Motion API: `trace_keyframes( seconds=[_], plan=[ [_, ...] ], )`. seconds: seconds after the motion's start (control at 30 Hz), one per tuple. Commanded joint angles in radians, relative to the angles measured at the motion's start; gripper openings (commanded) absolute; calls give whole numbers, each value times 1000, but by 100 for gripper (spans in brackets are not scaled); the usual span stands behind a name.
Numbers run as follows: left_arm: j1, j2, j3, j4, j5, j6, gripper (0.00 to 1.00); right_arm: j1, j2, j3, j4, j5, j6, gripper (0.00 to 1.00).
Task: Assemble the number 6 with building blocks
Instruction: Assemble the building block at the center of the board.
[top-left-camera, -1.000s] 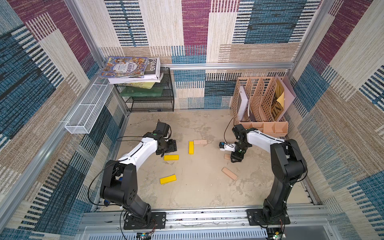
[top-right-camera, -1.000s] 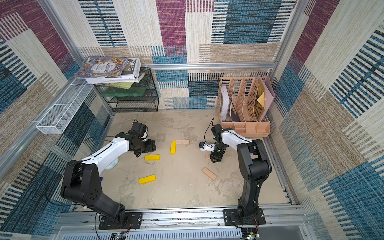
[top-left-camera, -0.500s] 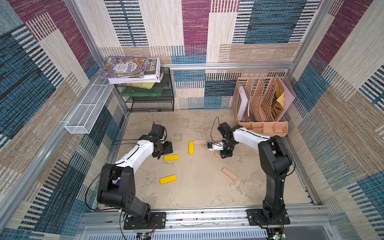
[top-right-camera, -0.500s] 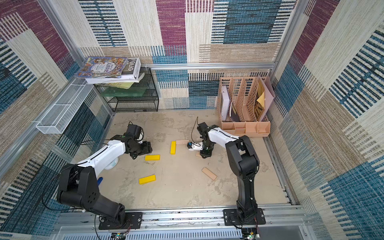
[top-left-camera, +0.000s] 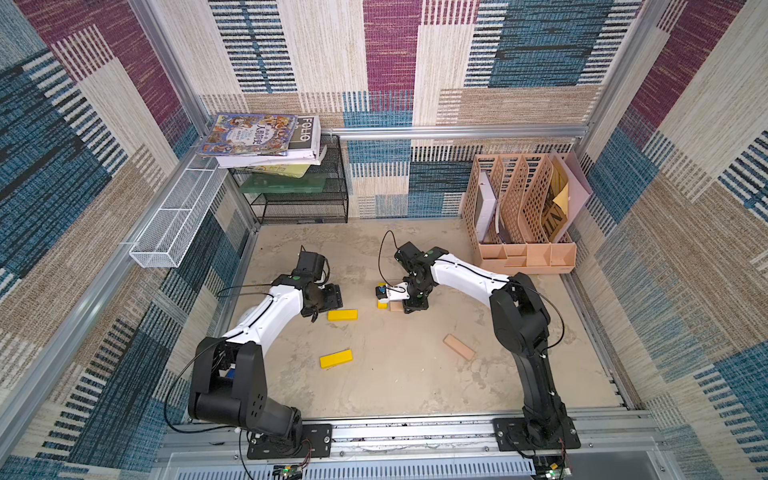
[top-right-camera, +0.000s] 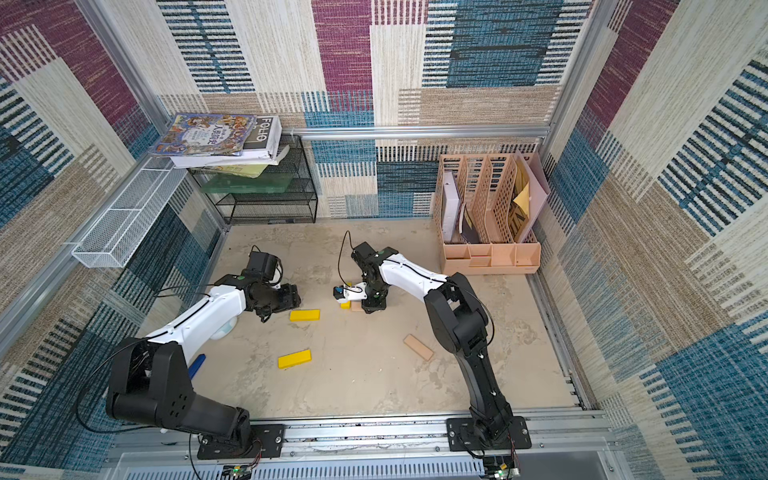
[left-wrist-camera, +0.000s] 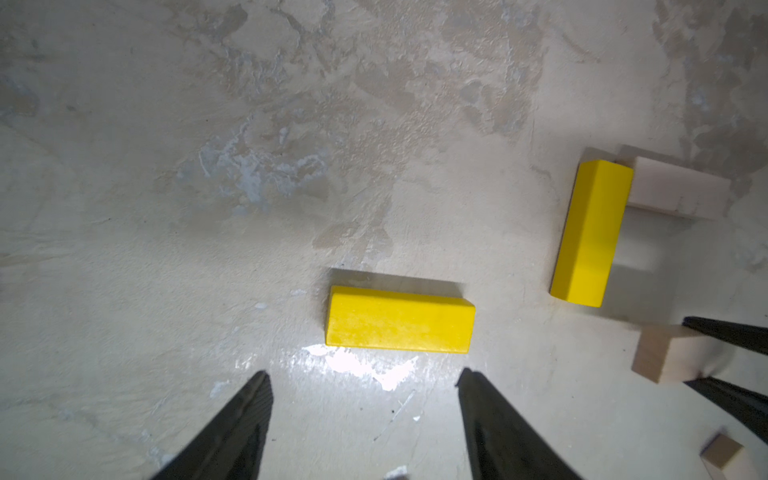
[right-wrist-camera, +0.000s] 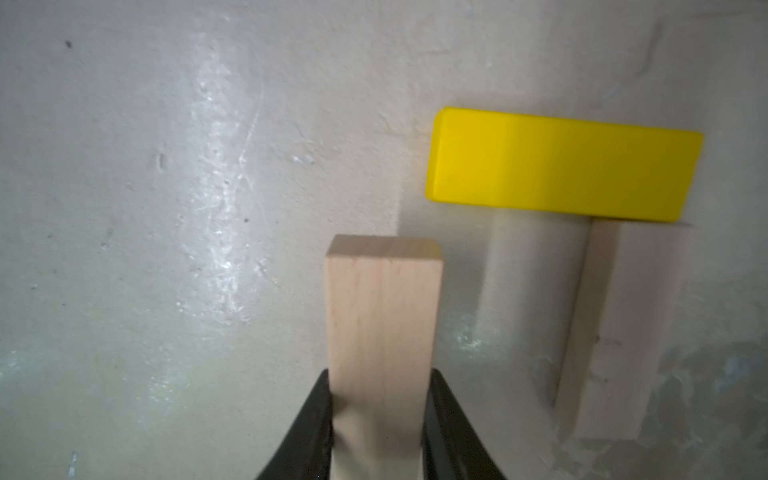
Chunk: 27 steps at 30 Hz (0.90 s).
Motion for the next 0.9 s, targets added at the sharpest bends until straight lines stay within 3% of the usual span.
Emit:
trace_keyframes(
  seconds=[0.0,0.47,0.67,0.87],
  plan=[
    [5,-7,-6,1,-2,8,74,11,17,20,-21,-6,1,33],
    [9,-25,-26,6,-1,11,74,5,38,16,-26,43,16,35],
    [12,-32,-33,7,-1,11,74,13,43,3,-19,53,20,42],
    [15,-33,-35,10,1,8,74,16,58,19,-21,54,27,43]
  ],
)
